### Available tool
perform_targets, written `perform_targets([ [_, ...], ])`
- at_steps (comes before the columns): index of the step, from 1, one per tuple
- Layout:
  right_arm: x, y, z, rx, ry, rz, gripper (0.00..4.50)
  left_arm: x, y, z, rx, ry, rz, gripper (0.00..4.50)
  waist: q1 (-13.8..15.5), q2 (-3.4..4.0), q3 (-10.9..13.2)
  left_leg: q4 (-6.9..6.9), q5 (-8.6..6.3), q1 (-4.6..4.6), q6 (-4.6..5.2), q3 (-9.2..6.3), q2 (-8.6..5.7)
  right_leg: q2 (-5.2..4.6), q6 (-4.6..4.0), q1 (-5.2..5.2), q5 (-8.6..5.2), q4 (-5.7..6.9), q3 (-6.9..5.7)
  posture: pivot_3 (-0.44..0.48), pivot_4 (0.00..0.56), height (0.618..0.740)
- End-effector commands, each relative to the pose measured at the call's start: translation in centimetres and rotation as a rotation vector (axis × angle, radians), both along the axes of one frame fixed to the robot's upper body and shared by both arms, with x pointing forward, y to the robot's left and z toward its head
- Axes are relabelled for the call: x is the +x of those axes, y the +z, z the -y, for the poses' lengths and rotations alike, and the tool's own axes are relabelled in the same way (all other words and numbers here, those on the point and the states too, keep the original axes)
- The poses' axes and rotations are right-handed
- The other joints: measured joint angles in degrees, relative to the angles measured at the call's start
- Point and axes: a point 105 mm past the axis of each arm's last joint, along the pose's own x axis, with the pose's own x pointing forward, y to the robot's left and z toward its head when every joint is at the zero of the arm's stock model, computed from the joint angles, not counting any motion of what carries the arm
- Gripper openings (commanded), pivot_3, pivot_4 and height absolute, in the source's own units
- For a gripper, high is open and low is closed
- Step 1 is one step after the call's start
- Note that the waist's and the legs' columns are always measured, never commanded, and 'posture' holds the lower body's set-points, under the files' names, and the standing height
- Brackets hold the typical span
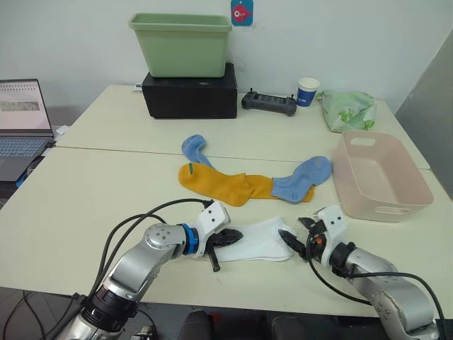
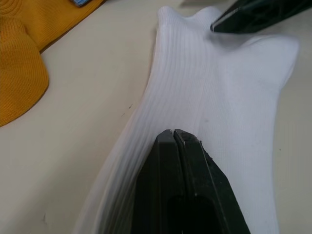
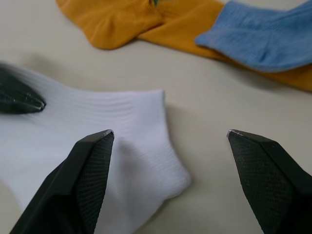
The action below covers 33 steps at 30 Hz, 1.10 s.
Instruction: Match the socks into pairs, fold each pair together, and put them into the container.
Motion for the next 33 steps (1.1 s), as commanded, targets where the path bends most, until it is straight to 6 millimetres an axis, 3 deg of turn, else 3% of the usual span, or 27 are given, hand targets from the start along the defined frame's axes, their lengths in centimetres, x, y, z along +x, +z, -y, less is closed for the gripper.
perform_targets([
  [1, -1.2, -1.3, -0.5, -0.045, 0.027, -0.045, 3.79, -0.1, 0.1, 0.1, -0.001, -0.011, 0.01, 0.0, 0.0, -0.02, 0.0, 0.0, 0.0, 0.01, 0.0, 0.01, 0.0, 0.0, 0.0, 0.01, 0.0, -0.01, 0.01, 0.0, 0.15, 0.719],
  [4, -1.9, -1.7, -0.9, -0.052, 0.04, -0.055, 3.79, -0.1, 0.1, 0.1, -0.001, -0.008, 0.011, 0.0, 0.0, -0.02, 0.0, 0.0, 0.0, 0.01, 0.0, -0.03, 0.0, 0.0, -0.01, 0.02, -0.01, -0.01, -0.04, 0.0, 0.15, 0.719],
  [9, -2.1, -1.3, -1.1, -0.04, 0.043, -0.052, 2.15, -0.1, 0.2, 0.0, -0.006, -0.002, 0.012, 0.0, 0.0, -0.03, 0.0, -0.01, 0.0, 0.02, 0.0, -0.05, 0.01, 0.01, -0.03, 0.03, -0.02, -0.01, -0.04, 0.0, 0.15, 0.719],
  [15, -0.9, 0.0, -0.1, -0.009, -0.001, -0.014, 0.03, 0.3, 1.3, 0.3, -0.044, 0.013, 0.021, 0.0, 0.0, -0.03, 0.0, -0.01, 0.0, 0.02, 0.0, -0.05, 0.01, 0.01, -0.02, 0.03, -0.02, 0.0, -0.04, 0.0, 0.15, 0.719],
  [20, 0.5, 1.6, 1.8, -0.002, -0.046, 0.029, 0.03, 0.9, 3.1, 1.9, -0.099, 0.008, 0.042, 0.0, 0.1, -0.03, 0.0, 0.07, 0.0, -0.01, 0.0, 0.01, -0.02, -0.02, 0.03, 0.03, 0.02, 0.0, 0.01, 0.0, 0.15, 0.719],
  [25, 0.8, 4.0, 2.2, 0.034, -0.024, 0.07, 0.03, 1.1, 3.0, 2.4, -0.095, 0.005, 0.038, 0.0, 0.1, -0.03, 0.0, 0.02, 0.0, -0.02, 0.0, -0.01, -0.03, 0.0, 0.07, 0.02, 0.04, -0.01, 0.01, 0.0, 0.15, 0.719],
  [30, 0.0, 4.9, 0.4, 0.041, 0.051, 0.073, 0.03, 1.2, 1.6, 2.6, -0.066, 0.017, 0.008, 0.0, 0.0, -0.02, 0.1, -0.07, -0.01, -0.03, 0.01, -0.1, 0.01, 0.07, 0.0, -0.02, -0.03, -0.01, -0.03, 0.0, 0.15, 0.719],
  [33, -1.1, 5.1, -2.0, 0.046, 0.159, 0.049, 0.03, 1.4, 0.5, 3.1, -0.056, 0.031, -0.007, 0.0, 0.0, -0.02, 0.0, -0.06, -0.01, -0.06, 0.01, -0.09, -0.01, 0.05, 0.01, -0.03, -0.03, -0.01, -0.03, 0.0, 0.15, 0.719],
])
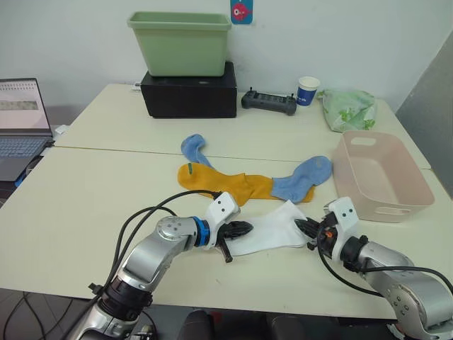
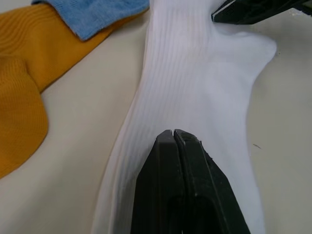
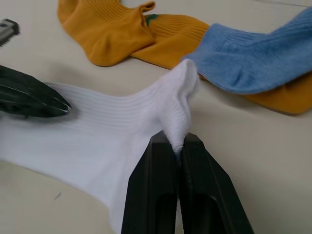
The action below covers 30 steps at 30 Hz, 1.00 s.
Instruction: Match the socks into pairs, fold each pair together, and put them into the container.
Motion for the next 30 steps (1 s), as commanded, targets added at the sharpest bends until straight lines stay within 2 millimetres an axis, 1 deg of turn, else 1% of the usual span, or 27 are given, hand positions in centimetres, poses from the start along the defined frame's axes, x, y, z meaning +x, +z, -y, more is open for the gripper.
perform_targets([
  [1, -1.5, 1.3, -2.9, 0.013, 0.143, 0.017, 0.03, 0.1, -0.6, 0.8, 0.013, -0.007, 0.012, 0.0, 0.0, 0.0, 0.0, 0.02, 0.0, 0.0, 0.0, 0.0, 0.0, -0.01, 0.0, 0.0, 0.0, 0.0, 0.0, 0.0, 0.15, 0.719],
  [4, -2.1, 1.1, -4.5, -0.002, 0.219, -0.009, 0.03, -0.1, -1.0, 0.8, 0.026, -0.012, 0.013, 0.0, 0.0, 0.0, 0.0, 0.05, 0.0, -0.01, 0.0, 0.01, -0.01, -0.01, 0.01, 0.01, 0.0, 0.0, 0.02, 0.0, 0.15, 0.719],
  [6, -2.1, 0.9, -5.4, 0.005, 0.25, -0.029, 0.03, -0.1, -0.9, 0.6, 0.02, -0.003, 0.014, 0.0, 0.0, 0.0, 0.0, 0.05, 0.0, 0.01, 0.0, 0.01, -0.01, -0.02, 0.03, 0.02, 0.02, 0.0, 0.01, 0.0, 0.15, 0.719],
  [9, -1.8, 0.8, -6.0, -0.008, 0.271, -0.035, 0.03, 0.0, 0.2, -0.4, 0.006, 0.024, 0.025, 0.0, 0.0, 0.0, 0.0, 0.06, 0.0, 0.02, 0.0, 0.0, 0.0, -0.01, 0.04, 0.02, 0.03, 0.01, 0.01, 0.0, 0.15, 0.719],
  [13, -1.6, 1.2, -6.5, -0.009, 0.307, -0.05, 0.03, -0.5, 2.4, -2.3, -0.001, 0.037, 0.048, 0.0, -0.2, -0.01, 0.0, 0.03, 0.0, 0.0, 0.0, 0.02, 0.01, -0.01, 0.03, -0.04, 0.02, 0.0, 0.02, 0.0, 0.15, 0.719],
  [14, -1.7, 1.3, -6.7, -0.008, 0.331, -0.064, 0.03, -0.9, 2.3, -2.8, 0.001, 0.043, 0.033, 0.0, -0.2, -0.01, 0.0, 0.01, 0.0, -0.05, 0.0, 0.01, 0.03, -0.01, 0.03, -0.11, 0.02, 0.01, 0.01, 0.0, 0.15, 0.719],
  [15, -1.8, 1.5, -7.0, -0.004, 0.36, -0.079, 0.03, -1.2, 1.9, -3.2, 0.009, 0.049, 0.009, 0.0, -0.2, -0.01, 0.0, 0.0, 0.0, -0.13, 0.0, -0.01, 0.03, -0.01, 0.03, -0.18, 0.02, 0.01, -0.01, 0.0, 0.15, 0.719],
  [17, -1.8, 1.7, -7.5, 0.008, 0.397, -0.11, 0.03, -1.1, 0.0, -3.8, 0.027, 0.095, -0.042, 0.0, -0.1, 0.0, 0.0, 0.02, 0.0, -0.26, 0.0, 0.0, 0.02, -0.01, 0.03, -0.29, 0.02, 0.02, -0.01, 0.0, 0.15, 0.719],
  [19, -1.6, 2.0, -7.9, 0.003, 0.425, -0.127, 0.03, -1.0, -1.1, -3.7, 0.041, 0.108, -0.054, 0.0, -0.1, -0.01, 0.0, 0.05, 0.0, -0.3, 0.0, 0.02, 0.01, -0.03, 0.03, -0.31, 0.02, 0.01, -0.01, 0.0, 0.15, 0.719],
  [26, -0.9, 2.6, -9.1, 0.022, 0.458, -0.185, 0.03, -0.8, -1.1, -3.3, 0.031, 0.1, -0.043, 0.0, 0.0, -0.03, 0.0, 0.11, 0.0, -0.38, 0.0, 0.03, 0.01, -0.04, 0.03, -0.35, 0.04, 0.01, -0.04, 0.0, 0.15, 0.719],
  [30, -0.5, 2.2, -9.8, 0.033, 0.458, -0.221, 0.03, -0.8, -1.0, -3.3, 0.03, 0.099, -0.041, 0.0, 0.0, -0.02, 0.0, 0.1, 0.0, -0.38, 0.0, -0.01, 0.02, -0.04, 0.03, -0.36, 0.05, 0.02, -0.07, 0.0, 0.15, 0.719],
])
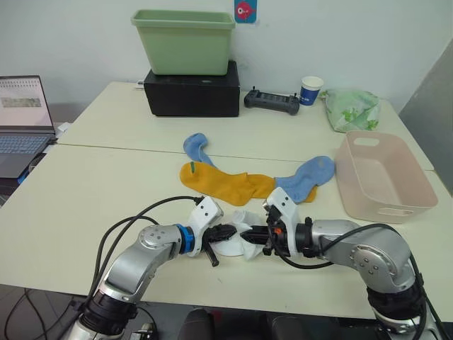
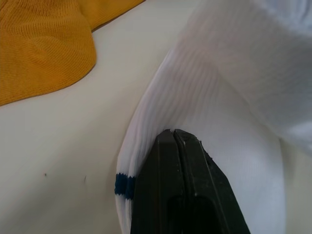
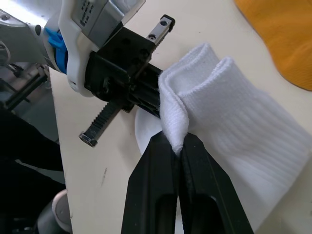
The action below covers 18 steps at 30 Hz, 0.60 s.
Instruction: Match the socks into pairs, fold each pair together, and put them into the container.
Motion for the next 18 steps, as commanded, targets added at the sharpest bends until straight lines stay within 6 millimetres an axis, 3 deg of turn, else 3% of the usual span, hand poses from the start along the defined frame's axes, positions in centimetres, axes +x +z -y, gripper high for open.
perform_targets([
  [1, 0.5, 0.1, -0.8, 0.016, -0.004, -0.013, 0.03, -0.1, -0.3, 0.1, 0.006, -0.007, -0.016, 0.0, 0.0, 0.0, 0.0, 0.0, 0.0, 0.0, 0.0, 0.01, 0.0, 0.0, 0.0, 0.0, 0.0, 0.0, 0.01, 0.0, 0.15, 0.719],
  [10, 1.6, -1.2, -1.9, 0.01, -0.051, -0.032, 0.03, 0.1, 1.1, -1.0, -0.041, 0.063, -0.014, 0.0, -0.1, 0.01, 0.0, 0.0, 0.0, -0.13, 0.0, 0.02, 0.01, 0.0, -0.02, -0.13, 0.02, 0.0, 0.01, 0.0, 0.15, 0.719],
  [13, 1.3, 1.0, -2.1, 0.073, -0.015, 0.008, 0.79, 0.3, 2.0, -2.9, -0.064, 0.146, -0.008, 0.0, -0.2, 0.02, 0.0, 0.0, 0.0, -0.19, 0.0, -0.02, 0.02, 0.01, -0.02, -0.17, 0.02, 0.01, -0.02, 0.0, 0.15, 0.719],
  [18, -0.3, 3.3, -1.3, 0.144, 0.064, 0.041, 2.64, 1.1, 4.2, -4.9, -0.15, 0.255, 0.065, 0.0, -0.2, 0.04, 0.0, 0.0, 0.0, -0.28, 0.0, -0.1, 0.04, 0.0, -0.12, -0.21, 0.07, 0.0, -0.16, 0.0, 0.15, 0.719],
])
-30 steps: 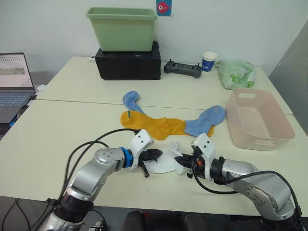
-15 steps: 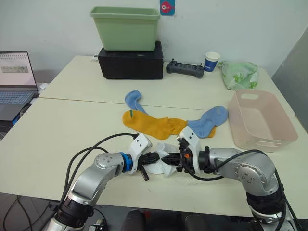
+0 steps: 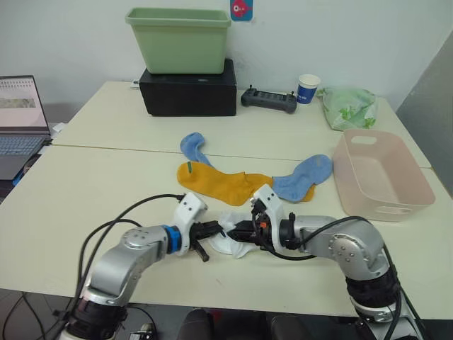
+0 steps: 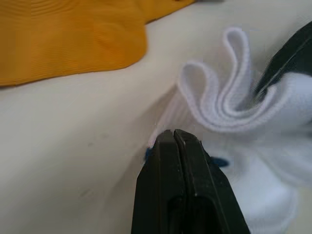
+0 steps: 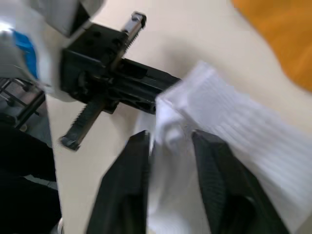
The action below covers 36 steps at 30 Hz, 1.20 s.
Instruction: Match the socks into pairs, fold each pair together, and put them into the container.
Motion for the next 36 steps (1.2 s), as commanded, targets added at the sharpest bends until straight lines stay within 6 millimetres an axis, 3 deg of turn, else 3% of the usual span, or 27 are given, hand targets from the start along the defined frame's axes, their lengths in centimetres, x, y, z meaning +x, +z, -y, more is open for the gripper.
perform_targets([
  [1, -1.0, 2.3, 0.4, 0.066, 0.047, 0.076, 2.93, 0.6, 3.1, -0.7, -0.075, 0.05, 0.121, 0.0, 0.1, 0.0, 0.0, 0.0, 0.0, -0.02, 0.0, -0.01, 0.0, 0.0, 0.0, 0.0, 0.0, -0.01, -0.02, 0.0, 0.15, 0.719],
  [4, -0.4, 2.9, 1.6, 0.051, -0.006, 0.178, 3.89, 1.4, 5.8, -1.5, -0.083, 0.068, 0.239, 0.0, 0.3, -0.03, 0.0, 0.01, 0.0, -0.05, 0.0, 0.02, -0.02, -0.04, 0.0, 0.01, 0.0, -0.03, -0.05, 0.0, 0.15, 0.719],
  [7, 0.5, 2.4, 3.1, -0.014, -0.077, 0.264, 3.89, 1.2, 7.9, -0.6, -0.055, -0.022, 0.315, 0.0, 0.4, -0.1, 0.1, 0.06, 0.01, -0.08, -0.01, 0.02, -0.04, -0.09, 0.03, 0.02, -0.02, -0.04, -0.1, 0.0, 0.15, 0.719],
  [9, 0.9, 1.2, 3.9, -0.098, -0.099, 0.339, 3.42, 0.0, 8.2, 1.1, -0.009, -0.174, 0.327, 0.0, 0.2, -0.1, 0.1, 0.05, 0.01, -0.07, -0.02, 0.06, -0.04, -0.08, 0.07, 0.02, -0.04, -0.05, -0.06, 0.0, 0.15, 0.719],
  [12, -0.3, -0.3, 3.9, -0.145, -0.037, 0.384, 2.6, -1.4, 7.5, 3.4, 0.068, -0.351, 0.339, 0.0, 0.2, -0.1, 0.1, 0.0, 0.01, -0.06, -0.02, 0.1, -0.04, -0.08, 0.06, 0.01, -0.04, -0.11, -0.02, 0.0, 0.15, 0.719],
  [19, -0.8, -2.2, 3.4, -0.174, 0.007, 0.413, 0.19, -0.5, 5.2, 5.8, 0.103, -0.428, 0.339, 0.0, 0.0, -0.11, 0.1, 0.06, 0.01, -0.04, -0.01, 0.04, -0.02, 0.0, 0.07, 0.01, -0.04, -0.04, -0.01, 0.0, 0.15, 0.719],
  [20, -0.7, -2.5, 3.1, -0.178, 0.012, 0.406, 0.04, -0.1, 4.2, 5.9, 0.121, -0.418, 0.313, 0.0, 0.1, -0.11, 0.1, 0.06, 0.01, -0.03, -0.01, 0.03, -0.02, 0.0, 0.07, 0.02, -0.04, -0.03, -0.02, 0.0, 0.15, 0.719],
  [23, -0.6, -3.6, 3.0, -0.213, 0.031, 0.398, 0.04, 1.2, 1.8, 5.1, 0.161, -0.36, 0.24, 0.0, 0.2, -0.11, 0.1, 0.1, 0.02, -0.03, -0.01, 0.02, -0.02, 0.0, 0.14, 0.03, -0.07, 0.0, -0.03, 0.0, 0.15, 0.719],
  [30, -0.7, -5.6, 4.0, -0.312, 0.069, 0.376, 0.04, 2.4, -1.6, 2.8, 0.232, -0.263, 0.144, 0.0, 0.3, -0.11, 0.1, 0.09, 0.02, -0.05, -0.01, 0.02, -0.02, -0.01, -0.01, 0.03, 0.01, -0.01, -0.05, 0.0, 0.15, 0.719],
  [34, -1.0, -5.0, 4.4, -0.3, 0.075, 0.41, 0.04, 2.6, -0.6, 2.4, 0.201, -0.25, 0.186, 0.0, 0.3, -0.12, 0.1, 0.1, 0.02, -0.02, -0.01, 0.02, -0.02, -0.01, 0.0, 0.05, 0.01, 0.0, -0.05, 0.0, 0.15, 0.719],
  [36, -0.8, -3.7, 4.4, -0.258, 0.046, 0.44, 0.04, 2.5, 1.5, 2.7, 0.125, -0.251, 0.233, 0.0, 0.2, -0.12, 0.1, 0.11, 0.02, -0.02, -0.01, 0.02, -0.02, -0.01, 0.01, 0.06, 0.0, 0.01, -0.04, 0.0, 0.15, 0.719],
])
